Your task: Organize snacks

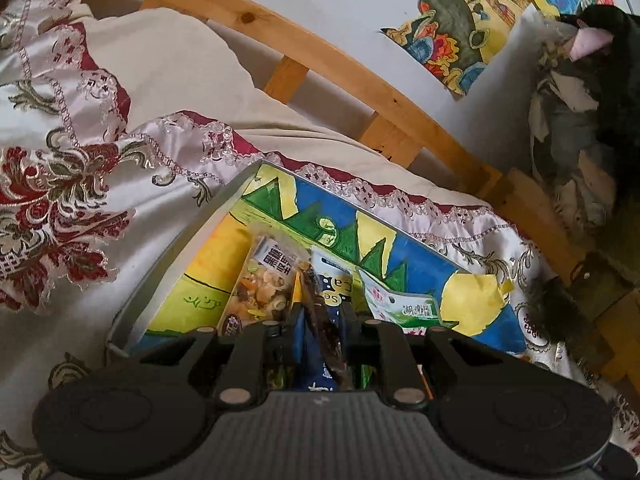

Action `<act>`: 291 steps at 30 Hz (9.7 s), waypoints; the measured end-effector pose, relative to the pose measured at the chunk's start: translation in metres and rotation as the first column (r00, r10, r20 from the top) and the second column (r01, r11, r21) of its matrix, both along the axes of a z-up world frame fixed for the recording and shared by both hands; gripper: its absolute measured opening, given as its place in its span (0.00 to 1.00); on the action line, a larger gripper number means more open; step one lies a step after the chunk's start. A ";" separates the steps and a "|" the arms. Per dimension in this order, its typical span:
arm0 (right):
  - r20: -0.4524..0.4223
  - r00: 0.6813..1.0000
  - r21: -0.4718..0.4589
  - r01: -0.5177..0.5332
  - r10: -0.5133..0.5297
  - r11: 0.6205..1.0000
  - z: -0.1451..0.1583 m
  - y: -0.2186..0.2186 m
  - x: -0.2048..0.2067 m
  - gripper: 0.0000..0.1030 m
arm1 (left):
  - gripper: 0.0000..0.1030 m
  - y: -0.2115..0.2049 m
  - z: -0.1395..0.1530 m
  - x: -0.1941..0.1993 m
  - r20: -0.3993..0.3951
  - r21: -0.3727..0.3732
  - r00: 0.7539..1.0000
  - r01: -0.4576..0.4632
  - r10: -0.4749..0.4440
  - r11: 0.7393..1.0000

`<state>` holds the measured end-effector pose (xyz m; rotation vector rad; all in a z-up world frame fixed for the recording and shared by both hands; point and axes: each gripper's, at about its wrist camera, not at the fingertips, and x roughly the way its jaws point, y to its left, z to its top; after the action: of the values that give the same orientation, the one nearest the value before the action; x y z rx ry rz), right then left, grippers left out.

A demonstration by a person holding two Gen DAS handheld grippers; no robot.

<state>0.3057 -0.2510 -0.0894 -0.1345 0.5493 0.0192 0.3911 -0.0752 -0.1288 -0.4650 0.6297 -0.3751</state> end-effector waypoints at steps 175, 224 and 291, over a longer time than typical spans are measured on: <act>-0.404 0.914 0.354 0.141 0.016 0.924 0.010 0.013 -0.071 0.20 | 0.43 0.047 0.022 -0.164 -0.454 0.382 0.854 0.444 -0.254 0.811; -0.364 0.928 0.426 0.093 0.076 0.900 0.037 0.013 -0.142 0.13 | 0.19 0.047 0.021 -0.162 -0.569 0.243 0.804 0.365 -0.172 0.899; 0.243 0.968 0.344 -0.021 -0.067 0.939 0.111 -0.062 -0.069 0.13 | 0.18 -0.032 0.152 -0.066 0.073 0.189 0.996 0.028 -0.043 0.982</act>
<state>0.2363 -0.3127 0.0219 0.2111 0.2864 0.0741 0.3248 -0.1073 0.0235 -0.2577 0.5930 -0.3620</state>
